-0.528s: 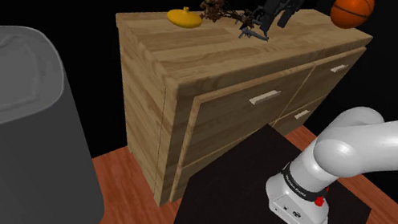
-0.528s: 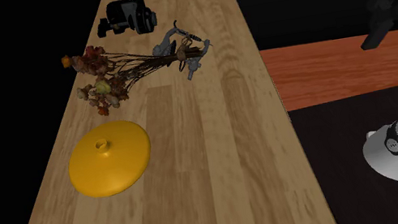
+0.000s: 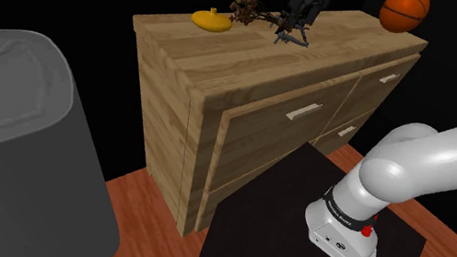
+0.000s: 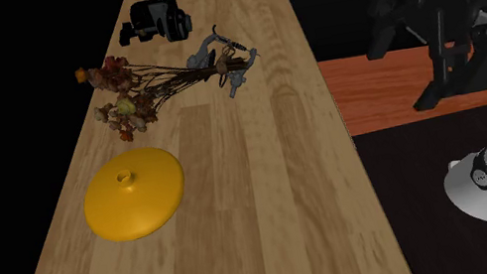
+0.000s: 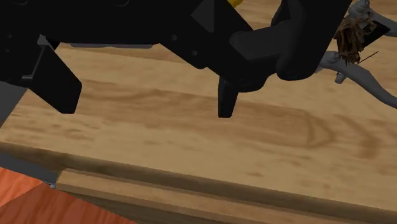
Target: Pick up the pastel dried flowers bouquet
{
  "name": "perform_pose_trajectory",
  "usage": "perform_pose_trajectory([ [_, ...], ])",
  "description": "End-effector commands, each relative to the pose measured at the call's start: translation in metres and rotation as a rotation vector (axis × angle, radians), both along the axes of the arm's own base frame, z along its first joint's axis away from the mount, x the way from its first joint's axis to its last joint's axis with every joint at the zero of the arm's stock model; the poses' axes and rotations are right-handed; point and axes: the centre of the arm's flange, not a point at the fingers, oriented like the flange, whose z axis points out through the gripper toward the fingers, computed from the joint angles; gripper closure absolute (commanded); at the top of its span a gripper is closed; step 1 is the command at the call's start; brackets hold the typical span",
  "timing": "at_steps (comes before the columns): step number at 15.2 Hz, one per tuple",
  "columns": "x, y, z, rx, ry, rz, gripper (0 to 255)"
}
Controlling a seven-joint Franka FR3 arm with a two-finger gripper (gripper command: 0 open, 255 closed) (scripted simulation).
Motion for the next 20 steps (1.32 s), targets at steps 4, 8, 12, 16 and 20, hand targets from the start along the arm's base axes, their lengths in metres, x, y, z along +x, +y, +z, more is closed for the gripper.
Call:
perform_pose_trajectory([
  [4,0.049,-0.039,-0.011,-0.004,-0.015,-0.003,0],
  [8,0.090,-0.069,-0.019,-0.007,-0.025,-0.005,0],
  [12,0.130,-0.099,-0.027,-0.010,-0.036,-0.007,0],
  [16,0.171,-0.129,-0.035,-0.013,-0.047,-0.009,0],
  [20,0.211,-0.160,-0.042,-0.015,-0.058,-0.012,0],
])
